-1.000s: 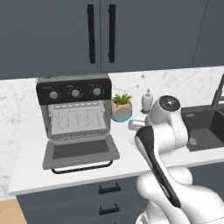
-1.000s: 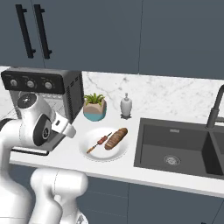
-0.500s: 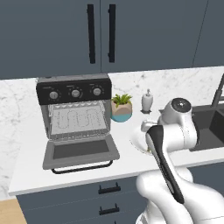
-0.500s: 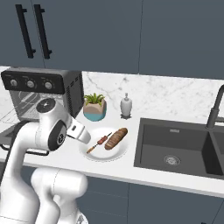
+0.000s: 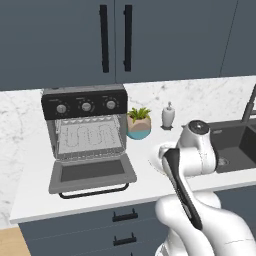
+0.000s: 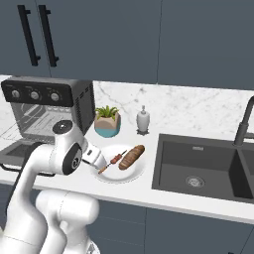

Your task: Pick up the kebab skewer and baguette bread, and place them inside the toaster oven. Close the toaster oven door and start by setting the timer.

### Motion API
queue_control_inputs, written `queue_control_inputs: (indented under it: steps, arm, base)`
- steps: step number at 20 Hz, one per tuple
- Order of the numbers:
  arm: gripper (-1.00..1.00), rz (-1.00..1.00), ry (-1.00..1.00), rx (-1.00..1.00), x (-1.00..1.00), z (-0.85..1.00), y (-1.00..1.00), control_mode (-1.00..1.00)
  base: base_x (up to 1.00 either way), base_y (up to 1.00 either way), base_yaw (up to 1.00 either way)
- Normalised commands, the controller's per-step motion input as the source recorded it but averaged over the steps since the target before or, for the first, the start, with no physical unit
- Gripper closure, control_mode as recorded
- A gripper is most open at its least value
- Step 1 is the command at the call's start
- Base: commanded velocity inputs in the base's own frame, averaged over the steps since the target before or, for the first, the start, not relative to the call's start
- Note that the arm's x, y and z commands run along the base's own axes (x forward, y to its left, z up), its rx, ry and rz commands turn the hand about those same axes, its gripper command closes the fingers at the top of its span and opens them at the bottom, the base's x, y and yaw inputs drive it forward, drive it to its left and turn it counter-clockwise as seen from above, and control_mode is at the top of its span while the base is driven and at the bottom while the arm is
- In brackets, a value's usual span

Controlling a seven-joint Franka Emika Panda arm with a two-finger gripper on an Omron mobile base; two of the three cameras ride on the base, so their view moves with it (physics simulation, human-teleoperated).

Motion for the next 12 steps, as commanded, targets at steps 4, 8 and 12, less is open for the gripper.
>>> queue_control_inputs:
  steps: [4,8,12]
  arm:
    - [-1.0,0.0,0.1,0.0,0.09,-0.39,-0.21,-1.0]
    - [-1.0,0.0,0.14,0.0,0.37,-0.19,-0.08,-1.0]
    - [-1.0,0.0,0.18,0.03,0.48,-0.2,0.0,-1.0]
  base:
    - [0.0,0.0,0.0]
    - [0.0,0.0,0.0]
    - [0.0,0.0,0.0]
